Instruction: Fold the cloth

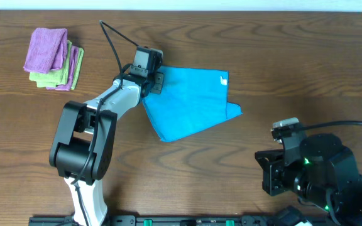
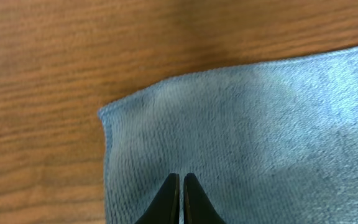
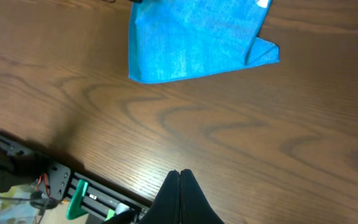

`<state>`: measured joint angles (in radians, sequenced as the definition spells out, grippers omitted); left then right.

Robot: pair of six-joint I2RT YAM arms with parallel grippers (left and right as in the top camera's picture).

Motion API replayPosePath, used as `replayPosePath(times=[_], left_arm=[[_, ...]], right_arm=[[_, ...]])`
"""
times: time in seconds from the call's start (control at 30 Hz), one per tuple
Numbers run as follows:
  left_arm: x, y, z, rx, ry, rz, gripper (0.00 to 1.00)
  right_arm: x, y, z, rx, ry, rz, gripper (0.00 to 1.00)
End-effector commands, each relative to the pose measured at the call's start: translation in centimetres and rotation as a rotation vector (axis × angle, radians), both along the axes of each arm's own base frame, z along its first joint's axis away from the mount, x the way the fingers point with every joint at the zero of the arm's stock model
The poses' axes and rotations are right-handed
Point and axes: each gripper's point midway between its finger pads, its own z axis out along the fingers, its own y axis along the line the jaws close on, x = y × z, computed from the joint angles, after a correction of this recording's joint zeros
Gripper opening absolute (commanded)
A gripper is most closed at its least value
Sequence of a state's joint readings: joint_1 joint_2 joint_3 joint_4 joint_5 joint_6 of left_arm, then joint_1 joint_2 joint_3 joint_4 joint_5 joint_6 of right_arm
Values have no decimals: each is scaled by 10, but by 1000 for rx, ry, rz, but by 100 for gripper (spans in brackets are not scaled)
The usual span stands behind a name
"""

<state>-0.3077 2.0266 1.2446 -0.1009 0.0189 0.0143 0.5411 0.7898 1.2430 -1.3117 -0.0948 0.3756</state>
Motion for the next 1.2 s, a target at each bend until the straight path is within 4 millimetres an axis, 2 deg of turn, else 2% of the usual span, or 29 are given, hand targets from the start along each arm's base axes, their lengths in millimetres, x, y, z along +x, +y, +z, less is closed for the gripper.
replayPosePath(times=[0.0, 0.13, 0.33, 0.53, 0.63, 0.73, 0.87, 1.03, 1.17], left_arm=[[2, 8, -5, 5, 16, 56, 6], [-4, 10, -11, 13, 41, 57, 6], [-12, 12, -31, 7, 95, 93, 6], [-19, 15, -39, 19, 133, 99, 6], [-23, 16, -41, 25, 152, 99, 6], [-28, 18, -44, 32, 172, 99, 5], [-30, 18, -44, 34, 180, 99, 6], [-33, 19, -46, 39, 193, 99, 6], [-34, 18, -46, 33, 200, 95, 6]], right_arm=[[4, -4, 2, -17, -13, -29, 2], [10, -2, 1, -25, -10, -33, 2], [30, 5, -11, -71, 21, -50, 1], [62, 16, -28, -132, 45, -68, 2], [95, 28, -39, -157, 36, -93, 1], [147, 43, -57, -152, 6, -118, 2], [214, 42, -97, -111, 20, -184, 1], [263, 36, -156, 6, 129, -184, 2], [288, 29, -183, 2, 133, -166, 1]])
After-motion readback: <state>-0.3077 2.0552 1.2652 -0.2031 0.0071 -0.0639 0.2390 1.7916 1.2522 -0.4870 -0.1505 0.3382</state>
